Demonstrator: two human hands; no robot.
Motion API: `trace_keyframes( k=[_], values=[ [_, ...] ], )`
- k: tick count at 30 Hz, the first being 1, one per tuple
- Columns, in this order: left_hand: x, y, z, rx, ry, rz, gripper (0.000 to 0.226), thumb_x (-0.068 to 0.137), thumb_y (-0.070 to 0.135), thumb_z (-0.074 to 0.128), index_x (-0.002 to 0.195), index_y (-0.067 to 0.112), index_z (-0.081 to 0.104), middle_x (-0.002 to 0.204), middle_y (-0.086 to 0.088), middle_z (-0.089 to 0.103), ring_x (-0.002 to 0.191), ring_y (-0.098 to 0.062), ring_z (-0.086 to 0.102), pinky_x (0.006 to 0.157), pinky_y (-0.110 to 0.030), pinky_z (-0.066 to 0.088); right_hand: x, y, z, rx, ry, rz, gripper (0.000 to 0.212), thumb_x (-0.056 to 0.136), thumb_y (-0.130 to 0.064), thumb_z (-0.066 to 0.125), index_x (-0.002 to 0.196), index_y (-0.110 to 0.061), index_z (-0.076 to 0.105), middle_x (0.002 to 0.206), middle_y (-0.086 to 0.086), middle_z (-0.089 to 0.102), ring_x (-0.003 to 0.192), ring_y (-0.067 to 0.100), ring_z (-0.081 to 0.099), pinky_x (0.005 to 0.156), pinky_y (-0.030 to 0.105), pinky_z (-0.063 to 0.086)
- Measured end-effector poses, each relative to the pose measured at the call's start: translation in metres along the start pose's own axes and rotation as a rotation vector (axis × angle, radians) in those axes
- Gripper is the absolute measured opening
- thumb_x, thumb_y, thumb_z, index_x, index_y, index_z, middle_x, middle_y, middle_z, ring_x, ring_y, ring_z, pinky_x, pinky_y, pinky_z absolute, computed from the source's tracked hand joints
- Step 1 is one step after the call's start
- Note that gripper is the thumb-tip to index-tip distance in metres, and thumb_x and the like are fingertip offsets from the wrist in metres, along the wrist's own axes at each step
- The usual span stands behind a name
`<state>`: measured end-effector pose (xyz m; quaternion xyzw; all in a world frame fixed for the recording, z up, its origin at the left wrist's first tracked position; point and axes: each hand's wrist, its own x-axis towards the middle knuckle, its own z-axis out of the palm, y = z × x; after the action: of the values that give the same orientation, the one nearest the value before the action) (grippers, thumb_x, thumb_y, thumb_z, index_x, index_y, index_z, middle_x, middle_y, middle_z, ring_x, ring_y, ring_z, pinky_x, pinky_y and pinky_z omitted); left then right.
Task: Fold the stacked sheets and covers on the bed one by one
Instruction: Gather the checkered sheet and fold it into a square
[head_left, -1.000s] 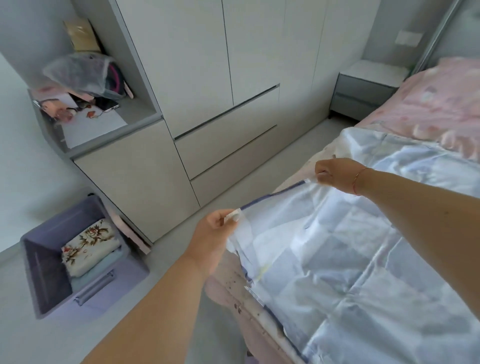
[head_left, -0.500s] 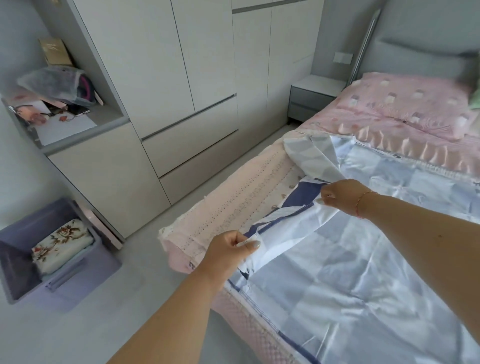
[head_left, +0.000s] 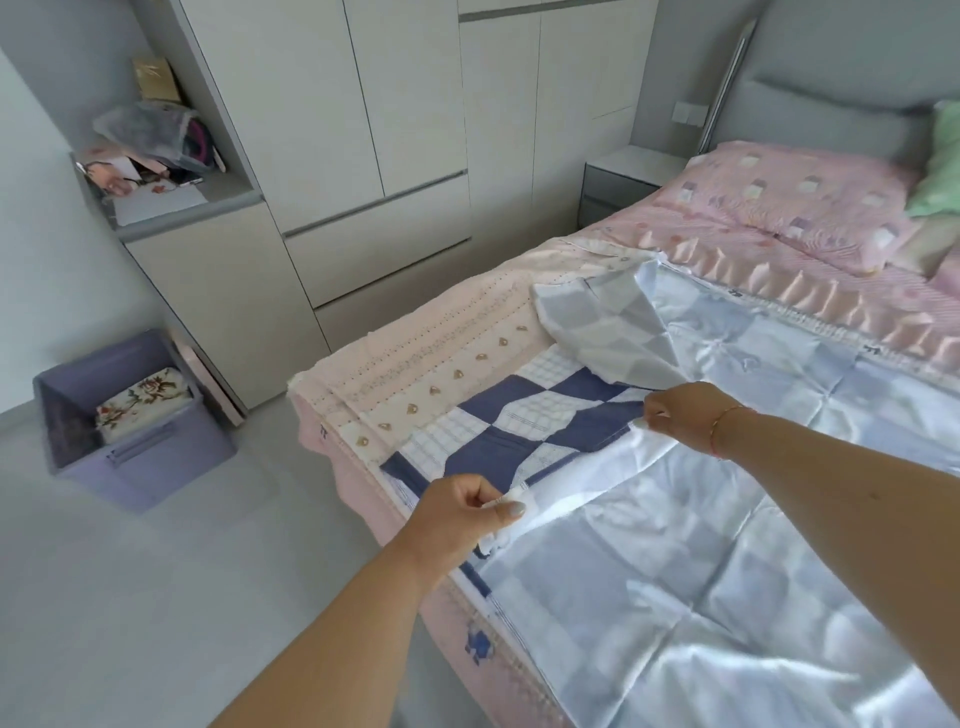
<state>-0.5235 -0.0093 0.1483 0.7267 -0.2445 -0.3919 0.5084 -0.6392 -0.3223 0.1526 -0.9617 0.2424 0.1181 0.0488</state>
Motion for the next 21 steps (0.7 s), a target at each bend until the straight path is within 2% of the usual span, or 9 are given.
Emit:
trace_keyframes(
  k=[2, 5, 10, 14, 21],
  values=[
    [-0.022, -0.006, 0.031, 0.018, -0.028, -0.012, 0.027, 0.078, 0.026, 0.08, 0.062, 0.018, 0.06, 0.057, 0.006, 0.054, 0.059, -0.012, 0.047, 0.057, -0.021, 0.04, -0.026, 0.016, 0.013, -0.031, -0.006, -0.023, 0.031, 0.096, -0.048, 0.041, 0.077, -0.026, 0.049, 0.077, -0.006, 0.053, 0.079, 0.017, 0.051, 0.071, 0.024, 0.036],
    [-0.051, -0.008, 0.068, 0.039, -0.031, -0.023, 0.028, 0.079, 0.023, 0.08, 0.061, 0.019, 0.058, 0.056, 0.01, 0.05, 0.055, -0.006, 0.045, 0.055, -0.016, 0.039, -0.06, 0.036, 0.027, -0.079, -0.022, -0.039, 0.031, 0.096, -0.049, 0.04, 0.082, -0.024, 0.05, 0.073, -0.007, 0.048, 0.078, 0.016, 0.049, 0.07, 0.024, 0.033],
    [-0.087, -0.012, 0.115, 0.041, -0.049, -0.009, 0.022, 0.08, 0.02, 0.079, 0.068, 0.013, 0.061, 0.057, 0.008, 0.052, 0.053, -0.004, 0.046, 0.052, -0.014, 0.04, -0.116, 0.063, 0.046, -0.093, -0.021, -0.04, 0.029, 0.097, -0.049, 0.04, 0.085, -0.024, 0.049, 0.083, -0.003, 0.055, 0.081, 0.017, 0.049, 0.073, 0.025, 0.036],
    [-0.12, -0.023, 0.155, 0.047, -0.053, 0.001, 0.014, 0.081, 0.016, 0.077, 0.075, 0.009, 0.067, 0.062, 0.005, 0.055, 0.055, -0.001, 0.049, 0.055, -0.012, 0.041, -0.169, 0.084, 0.057, -0.134, -0.018, -0.011, 0.033, 0.097, -0.05, 0.039, 0.075, -0.026, 0.045, 0.081, -0.003, 0.056, 0.08, 0.017, 0.05, 0.073, 0.026, 0.037],
    [-0.183, -0.041, 0.228, 0.05, -0.084, 0.031, 0.017, 0.082, 0.019, 0.076, 0.082, 0.004, 0.071, 0.073, -0.006, 0.063, 0.066, -0.009, 0.055, 0.061, -0.016, 0.046, -0.27, 0.117, 0.072, -0.163, 0.01, 0.05, 0.037, 0.098, -0.049, 0.039, 0.067, -0.029, 0.038, 0.069, -0.008, 0.048, 0.076, 0.018, 0.051, 0.072, 0.027, 0.038]
  ],
)
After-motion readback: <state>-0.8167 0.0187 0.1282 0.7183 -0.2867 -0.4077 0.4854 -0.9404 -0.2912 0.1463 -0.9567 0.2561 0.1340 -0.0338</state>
